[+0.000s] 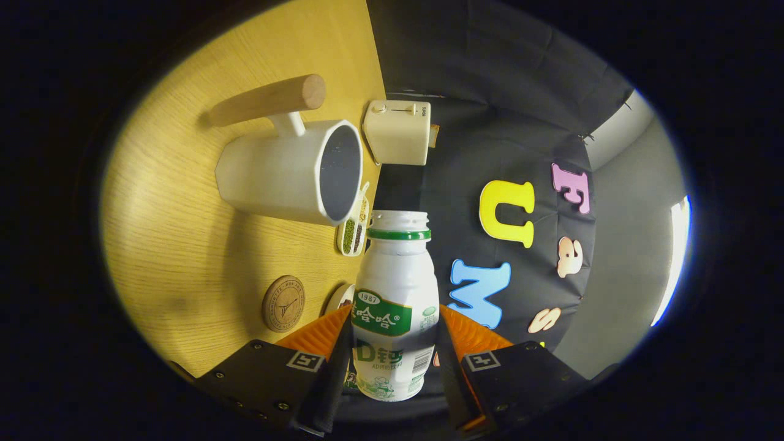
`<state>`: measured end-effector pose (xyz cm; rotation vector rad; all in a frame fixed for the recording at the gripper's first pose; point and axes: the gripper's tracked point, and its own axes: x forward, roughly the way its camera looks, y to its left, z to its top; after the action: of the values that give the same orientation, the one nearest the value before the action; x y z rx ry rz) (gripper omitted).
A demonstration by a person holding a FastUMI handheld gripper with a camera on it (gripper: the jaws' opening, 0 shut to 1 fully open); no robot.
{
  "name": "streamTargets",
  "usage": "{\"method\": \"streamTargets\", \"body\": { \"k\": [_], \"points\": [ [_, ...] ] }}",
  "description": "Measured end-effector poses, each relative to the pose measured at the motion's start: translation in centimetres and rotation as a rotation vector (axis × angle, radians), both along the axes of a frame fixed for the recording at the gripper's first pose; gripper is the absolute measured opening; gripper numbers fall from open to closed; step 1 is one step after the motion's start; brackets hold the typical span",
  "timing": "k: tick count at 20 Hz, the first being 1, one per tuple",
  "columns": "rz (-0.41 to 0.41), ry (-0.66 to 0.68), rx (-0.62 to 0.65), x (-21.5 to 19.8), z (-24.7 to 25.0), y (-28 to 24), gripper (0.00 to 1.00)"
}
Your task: Take the bottle from table, then pour the juice into the cup, finally place the bottle on the coaster
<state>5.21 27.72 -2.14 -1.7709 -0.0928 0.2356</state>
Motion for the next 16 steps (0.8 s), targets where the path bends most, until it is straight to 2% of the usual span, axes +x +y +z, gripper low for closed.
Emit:
{"method": "streamTargets", "body": {
  "k": [16],
  "points": [
    [0.01,-0.034,-0.074,0.19,0.55,0.36,0.68]
  ]
}}
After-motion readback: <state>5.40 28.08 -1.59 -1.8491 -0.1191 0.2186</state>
